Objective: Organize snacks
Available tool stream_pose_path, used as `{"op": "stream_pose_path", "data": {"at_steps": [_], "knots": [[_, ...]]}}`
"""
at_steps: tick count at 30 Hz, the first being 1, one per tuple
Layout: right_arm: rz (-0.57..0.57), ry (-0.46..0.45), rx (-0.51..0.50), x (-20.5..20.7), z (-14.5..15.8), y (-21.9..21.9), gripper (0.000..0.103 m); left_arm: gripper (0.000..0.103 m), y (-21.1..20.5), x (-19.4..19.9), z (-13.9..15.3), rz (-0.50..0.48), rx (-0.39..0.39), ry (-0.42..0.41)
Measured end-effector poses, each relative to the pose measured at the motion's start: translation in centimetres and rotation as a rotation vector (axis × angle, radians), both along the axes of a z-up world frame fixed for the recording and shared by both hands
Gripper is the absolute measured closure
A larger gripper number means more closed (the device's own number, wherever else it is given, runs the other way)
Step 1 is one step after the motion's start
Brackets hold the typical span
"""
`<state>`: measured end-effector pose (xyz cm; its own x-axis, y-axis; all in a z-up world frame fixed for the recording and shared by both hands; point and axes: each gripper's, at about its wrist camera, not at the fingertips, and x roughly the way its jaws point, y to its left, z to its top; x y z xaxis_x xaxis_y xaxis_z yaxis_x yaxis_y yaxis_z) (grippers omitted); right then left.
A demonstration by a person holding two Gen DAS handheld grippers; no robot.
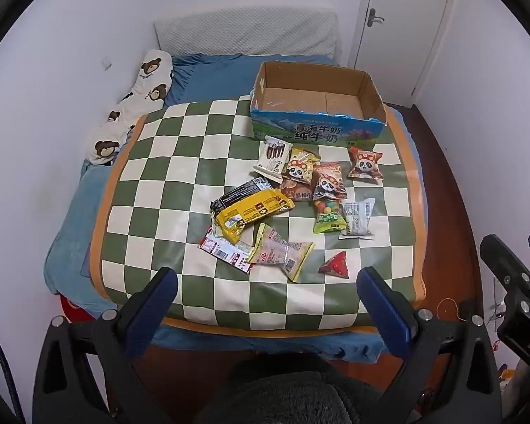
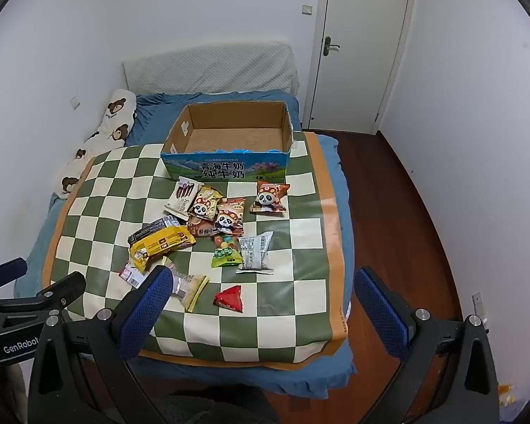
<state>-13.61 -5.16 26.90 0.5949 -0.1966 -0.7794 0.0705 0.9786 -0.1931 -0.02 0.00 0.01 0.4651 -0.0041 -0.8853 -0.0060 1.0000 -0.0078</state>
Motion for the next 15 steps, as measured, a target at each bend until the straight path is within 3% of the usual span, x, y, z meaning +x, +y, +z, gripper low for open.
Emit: {"op": "stream_pose_path", "data": {"at_steps": [15], "knots": [[0.0, 0.0, -0.011, -0.1, 0.1, 0.03, 0.0, 0.0, 0.02, 0.01, -0.08, 0.001, -0.003, -0.001]]}}
